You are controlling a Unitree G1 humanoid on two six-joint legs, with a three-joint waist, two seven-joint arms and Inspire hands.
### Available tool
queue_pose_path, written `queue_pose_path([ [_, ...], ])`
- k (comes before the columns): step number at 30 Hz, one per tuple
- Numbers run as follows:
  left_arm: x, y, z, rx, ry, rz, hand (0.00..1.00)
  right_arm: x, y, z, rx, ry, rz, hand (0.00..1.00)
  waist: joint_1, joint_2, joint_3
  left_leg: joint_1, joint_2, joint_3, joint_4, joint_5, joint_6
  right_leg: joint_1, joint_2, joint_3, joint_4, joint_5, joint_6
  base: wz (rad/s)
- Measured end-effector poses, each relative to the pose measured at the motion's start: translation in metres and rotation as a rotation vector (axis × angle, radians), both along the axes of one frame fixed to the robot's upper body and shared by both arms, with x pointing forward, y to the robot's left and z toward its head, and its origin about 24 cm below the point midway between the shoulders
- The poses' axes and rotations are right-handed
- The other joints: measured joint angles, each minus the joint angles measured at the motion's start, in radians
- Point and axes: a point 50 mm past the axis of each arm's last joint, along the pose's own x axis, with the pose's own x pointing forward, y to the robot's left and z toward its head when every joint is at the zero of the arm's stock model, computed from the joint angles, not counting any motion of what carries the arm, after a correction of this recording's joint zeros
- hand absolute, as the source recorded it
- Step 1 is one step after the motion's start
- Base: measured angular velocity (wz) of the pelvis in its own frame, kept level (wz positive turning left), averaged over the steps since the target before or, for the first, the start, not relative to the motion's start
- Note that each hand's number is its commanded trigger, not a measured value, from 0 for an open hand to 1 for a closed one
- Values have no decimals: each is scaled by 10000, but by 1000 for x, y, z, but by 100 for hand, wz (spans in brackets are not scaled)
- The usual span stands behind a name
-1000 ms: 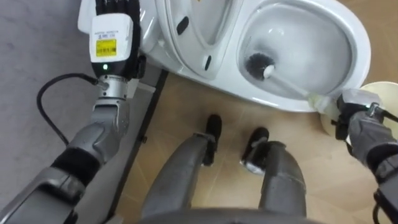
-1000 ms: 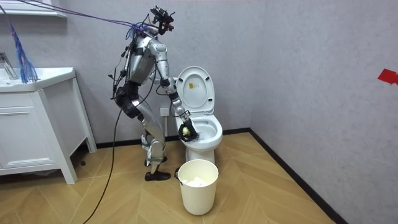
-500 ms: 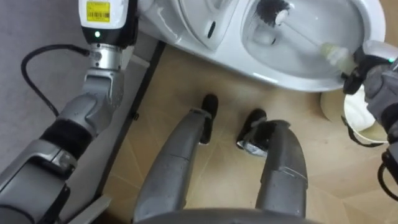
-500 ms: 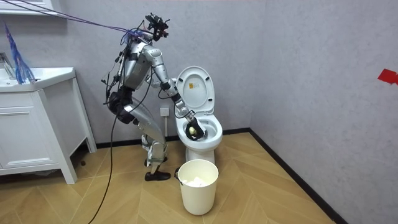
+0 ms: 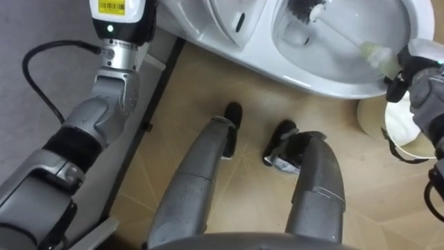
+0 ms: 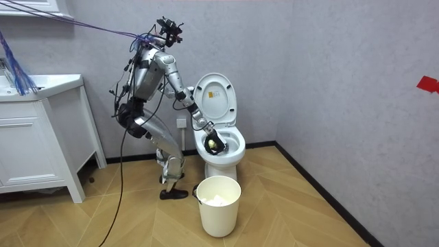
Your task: Brush toilet
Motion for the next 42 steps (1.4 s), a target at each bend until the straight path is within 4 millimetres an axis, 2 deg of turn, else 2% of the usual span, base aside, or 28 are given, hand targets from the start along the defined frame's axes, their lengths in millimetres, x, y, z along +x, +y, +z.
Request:
queue_pose_path([
  [3, 0, -5, -3, 112, 136, -133, 0, -4, 0, -5, -832, 479, 421, 100, 253, 80, -33, 22, -9, -27, 138, -87, 11, 88, 75, -20, -11, 2, 29, -6],
  [4, -2, -7, -6, 125, 268, -167, 0, -6, 0, -7, -1308, 721, 690, 100, 302, 198, -47, 68, -7, -84, 177, -115, 11, 186, 106, -62, -46, -5, 61, 0],
  [6, -5, -14, -13, -35, 574, -290, 0, -12, -2, -12, -1900, 1099, 848, 100, 468, 363, -134, 149, 62, -123, 216, -182, 42, 318, 178, -82, -122, -4, 111, -3],
  [8, -9, -20, -20, -161, 901, -399, 0, -19, -4, -18, -2241, 1353, 890, 100, 570, 508, -133, 286, 103, -107, 246, -261, 74, 473, 205, -62, -138, -41, 170, -3],
  [9, -10, -22, -24, -260, 1053, -413, 0, -21, -2, -21, -2450, 1370, 994, 100, 601, 612, -176, 315, 103, -120, 245, -282, 78, 520, 222, -59, -163, -49, 184, 0],
  [10, -13, -23, -27, -327, 1195, -417, 0, -23, -1, -23, -2691, 1350, 1112, 100, 592, 679, -220, 342, 111, -124, 223, -288, 77, 545, 278, -41, -207, -47, 190, -3],
  [15, -24, -21, -43, -678, 1791, -210, 0, -39, 8, -40, -3273, 1140, 1576, 100, 354, 940, -348, 697, 174, -86, -28, -315, 81, 920, 381, -40, -501, -33, 217, -1],
  [18, -33, -17, -53, -970, 2051, 8, 0, -52, 10, -52, -3334, 1248, 1831, 100, 95, 975, -375, 965, 159, -27, -151, -345, 1, 1152, 358, -41, -520, -140, 304, 5],
  [20, -38, -14, -58, -1375, 2144, 209, 0, -60, 13, -61, -3193, 1248, 1889, 100, -72, 976, -375, 1064, 178, -27, -165, -413, -27, 1239, 359, -50, -525, -226, 294, 0],
  [22, -43, -10, -62, -2127, 2165, 477, 0, -61, 20, -64, -3078, 1065, 2053, 100, -201, 956, -377, 1131, 272, 13, -155, -506, -88, 1307, 391, -74, -527, -299, 216, -5],
  [26, -45, -7, -66, -2513, 2359, 656, 0, -68, 23, -72, -2979, 1137, 2142, 100, -381, 918, -374, 1313, 353, 41, -126, -613, -157, 1599, 436, -235, -527, -428, 41, 10],
  [28, -47, -4, -67, -2533, 2344, 778, 0, -69, 25, -73, -2881, 1159, 2195, 100, -323, 896, -376, 1340, 482, -34, -76, -709, -242, 1711, 625, -286, -680, -419, -16, -7],
  [32, -47, -5, -66, -2500, 2270, 730, 0, -65, 24, -71, -2560, 1053, 1997, 100, -260, 881, -366, 1341, 496, -103, -63, -720, -274, 1760, 655, -347, -707, -399, -54, 0],
  [35, -42, -6, -61, -2314, 2137, 555, 0, -57, 20, -66, -1986, 998, 1431, 100, 60, 676, -254, 1344, 524, 3, -58, -733, -296, 1631, 680, -177, -633, -376, -89, -17],
  [37, -39, -3, -55, -2082, 1848, 451, 0, -42, 18, -54, -1715, 824, 1146, 100, 216, 410, -218, 1209, 604, 100, -86, -711, -309, 1391, 680, -100, -602, -294, -170, -18],
  [41, -34, 4, -45, -1680, 1330, 414, 0, -15, 28, -33, -733, -161, 858, 100, 206, 24, -44, 1093, 633, 166, -68, -613, -382, 1199, 755, 5, -516, -229, -236, -3],
  [42, -34, 5, -43, -1568, 1218, 412, 0, -5, 30, -23, -680, -532, 841, 100, 177, -138, -32, 1054, 621, 210, -62, -591, -412, 1092, 753, 93, -438, -238, -246, 0],
])
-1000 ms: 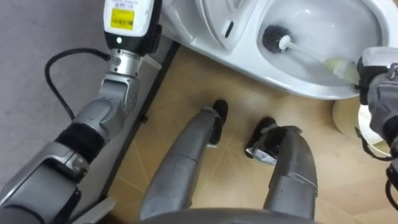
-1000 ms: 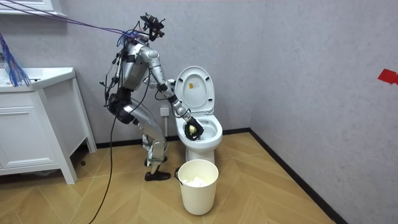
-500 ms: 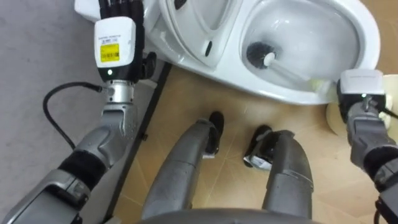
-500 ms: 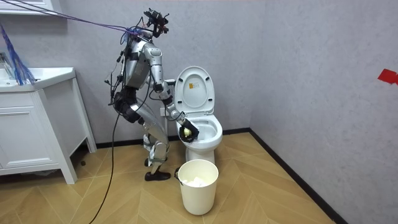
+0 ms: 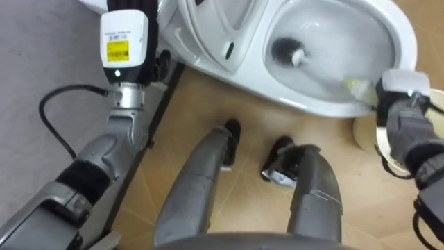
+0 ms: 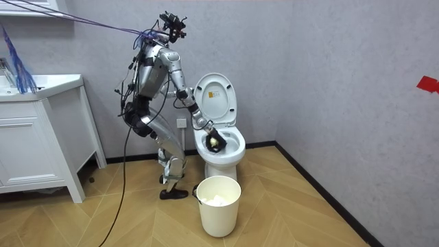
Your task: Brush toilet
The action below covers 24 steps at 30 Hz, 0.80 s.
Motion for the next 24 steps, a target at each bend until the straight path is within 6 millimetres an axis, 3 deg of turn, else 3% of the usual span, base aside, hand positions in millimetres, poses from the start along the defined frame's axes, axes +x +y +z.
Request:
queue_pose_path([
  [4, 3, 4, 6, 126, -254, 52, 0, 11, -5, 16, -103, -454, -44, 100, -46, -353, 3, -66, 26, -108, 129, 28, -38, 3, 53, -81, 32, -4, -59, 1],
  [14, 7, 5, 10, 321, -26, 6, 0, 11, -6, 18, 165, -536, 58, 100, -213, -353, 4, -58, -171, -187, 119, 53, 38, -5, -123, -116, 108, -6, 68, 2],
  [18, 8, 3, 7, 357, 353, -101, 0, 10, -5, 15, -182, -52, 325, 100, -224, -113, 43, 147, -188, -291, -33, 110, 56, 291, -106, -256, -93, 47, 108, 4],
  [19, 8, 0, 6, 287, 507, -155, 0, 7, -6, 12, -327, 160, 411, 100, -194, 38, 51, 234, -164, -356, -78, 114, 58, 436, -32, -289, -232, 72, 152, 6],
  [24, 9, -17, -4, -18, 1098, -365, 0, -20, -13, -15, -1287, 1922, 855, 100, 295, 458, 25, 672, -102, -303, -461, 147, 112, 838, 97, -260, -695, 194, 223, -5],
])
